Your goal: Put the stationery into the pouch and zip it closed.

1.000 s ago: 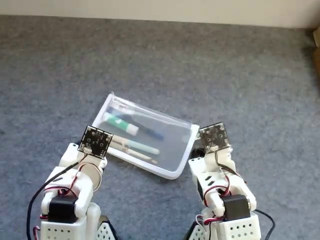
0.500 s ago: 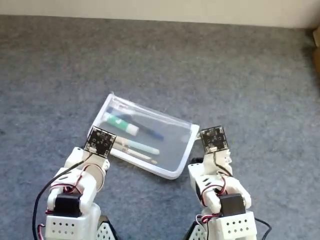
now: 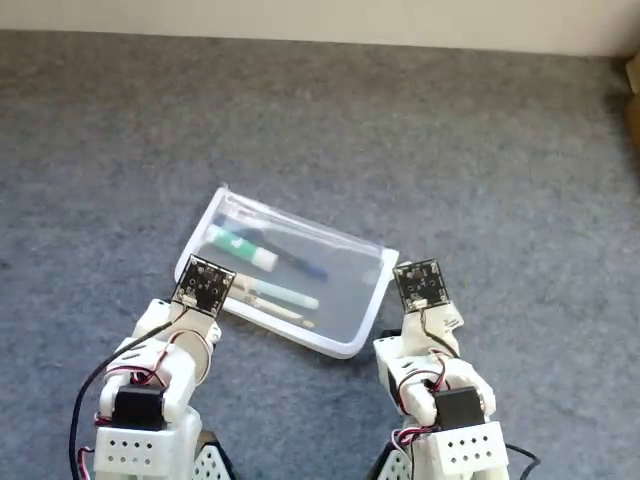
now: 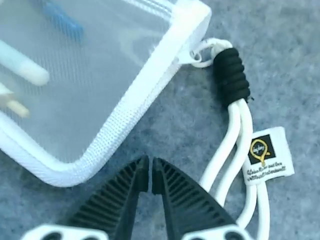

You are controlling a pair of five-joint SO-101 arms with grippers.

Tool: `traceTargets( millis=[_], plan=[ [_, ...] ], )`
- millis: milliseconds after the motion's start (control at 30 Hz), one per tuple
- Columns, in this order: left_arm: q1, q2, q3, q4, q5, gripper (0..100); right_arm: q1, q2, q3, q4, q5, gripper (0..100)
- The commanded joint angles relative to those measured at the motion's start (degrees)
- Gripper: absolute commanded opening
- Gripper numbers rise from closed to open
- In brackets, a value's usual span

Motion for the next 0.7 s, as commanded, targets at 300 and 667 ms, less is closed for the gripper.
traceTargets(
  millis=[300,667],
  plan=[
    [-1.19,-0.48,1.27,10.37,0.35,0,0.75,-0.66,5.93,0.22,-0.35,0.8],
    [-12.53,-0.48,1.27,11.25,0.53,0,9.71,-0.66,5.93,0.22,-0.35,0.8]
  ],
)
